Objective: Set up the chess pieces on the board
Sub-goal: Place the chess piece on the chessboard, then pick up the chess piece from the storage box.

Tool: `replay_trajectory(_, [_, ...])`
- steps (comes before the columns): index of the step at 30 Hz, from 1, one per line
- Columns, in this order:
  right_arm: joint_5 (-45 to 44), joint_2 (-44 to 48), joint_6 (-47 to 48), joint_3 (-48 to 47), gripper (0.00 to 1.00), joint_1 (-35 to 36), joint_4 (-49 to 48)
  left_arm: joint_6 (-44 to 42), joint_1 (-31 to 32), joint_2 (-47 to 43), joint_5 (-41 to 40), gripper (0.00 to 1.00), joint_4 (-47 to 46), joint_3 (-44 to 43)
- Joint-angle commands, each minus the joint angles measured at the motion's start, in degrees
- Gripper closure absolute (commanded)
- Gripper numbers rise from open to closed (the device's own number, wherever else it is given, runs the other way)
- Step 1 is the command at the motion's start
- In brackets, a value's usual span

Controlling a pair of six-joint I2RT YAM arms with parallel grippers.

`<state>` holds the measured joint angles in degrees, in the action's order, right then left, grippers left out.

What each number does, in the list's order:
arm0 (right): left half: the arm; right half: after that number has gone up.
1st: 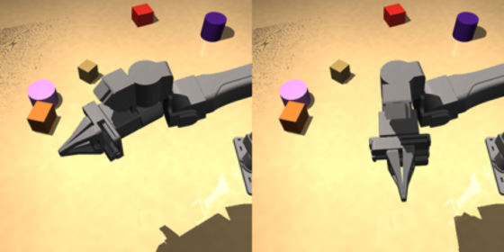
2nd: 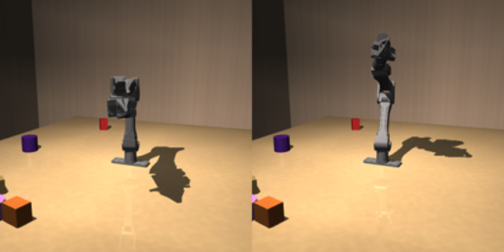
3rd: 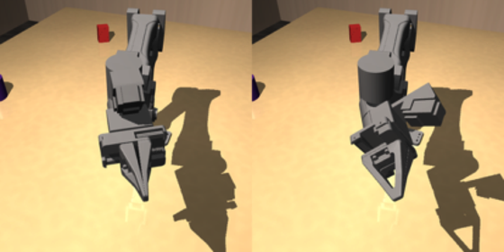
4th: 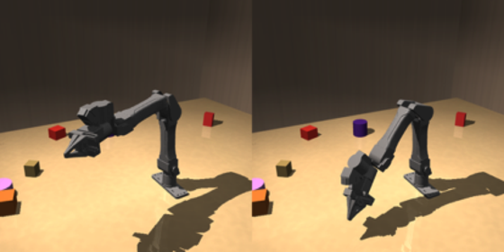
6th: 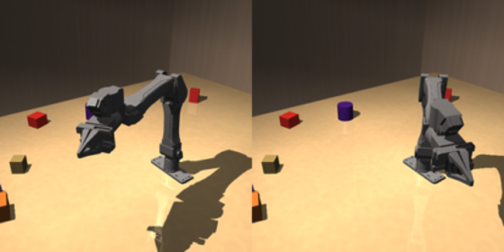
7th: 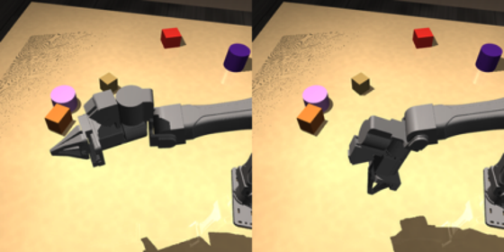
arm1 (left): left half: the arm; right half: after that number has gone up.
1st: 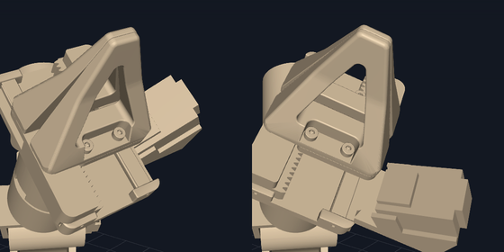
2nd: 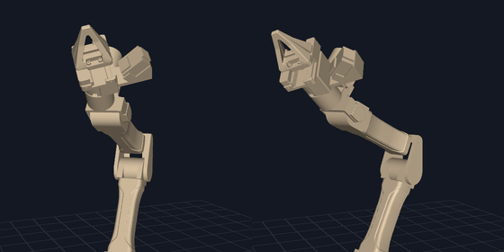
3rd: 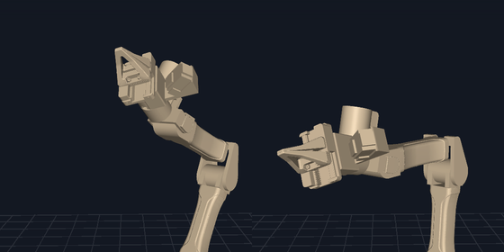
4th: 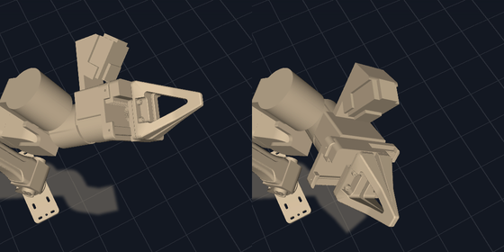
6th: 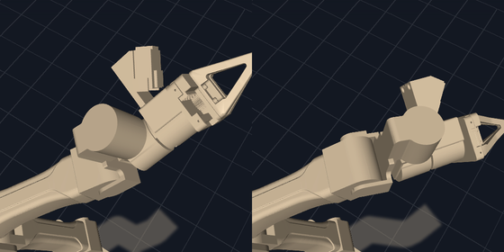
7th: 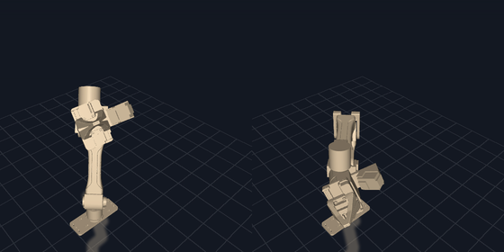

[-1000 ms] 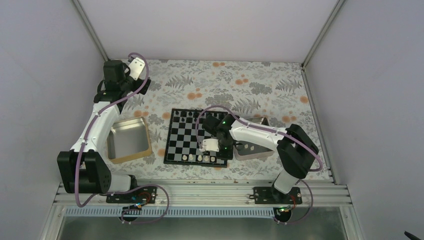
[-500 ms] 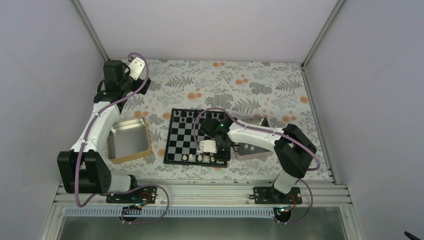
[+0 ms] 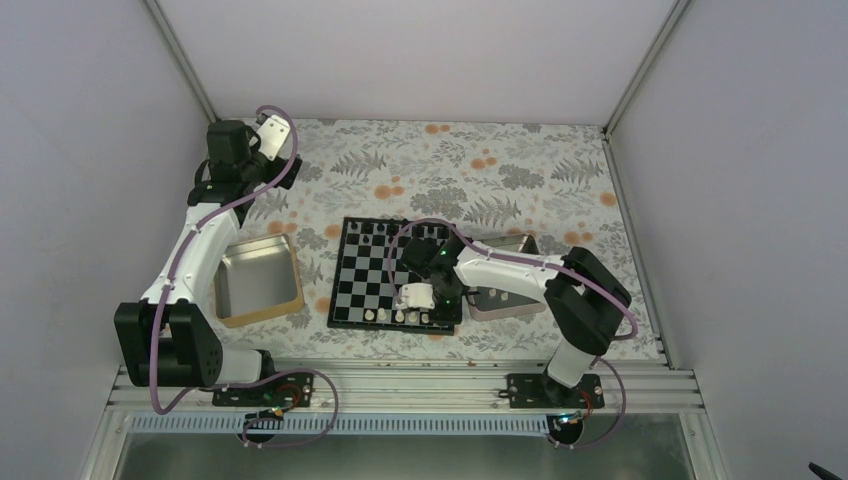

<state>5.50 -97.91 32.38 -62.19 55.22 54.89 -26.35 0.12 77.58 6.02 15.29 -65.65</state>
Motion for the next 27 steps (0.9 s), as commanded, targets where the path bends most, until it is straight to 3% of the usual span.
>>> replay_trajectory(1, [0.0,0.8,-0.4,0.3,0.69,0.5,-0.3,0.1,-0.1,0.4,-0.1,0.0,0.1,-0.4])
replay_trajectory(4, [-0.8,2.1,-0.3,0.2,0.63,-0.4,0.5,0.1,-0.1,0.4,-0.1,0.0,0.1,-0.4])
replay_trajectory(8, [-3.1,7.5,0.2,-1.3,0.63,-4.6,2.8,0.1,-0.1,0.4,-0.2,0.0,0.1,-0.5])
replay_trajectory(15, [-6.3,16.1,4.5,-4.4,0.59,-19.5,4.1,0.1,-0.1,0.2,0.0,0.0,0.0,-0.4])
replay_trajectory(22, [-5.1,16.6,11.3,-1.0,0.57,-34.9,-1.9,0.1,-0.1,-0.1,0.4,0.0,0.1,-0.5])
replay_trajectory(27, [-1.0,13.8,14.9,0.3,0.58,-39.4,-3.9,0.1,-0.1,0.4,0.5,0.0,0.0,-0.6])
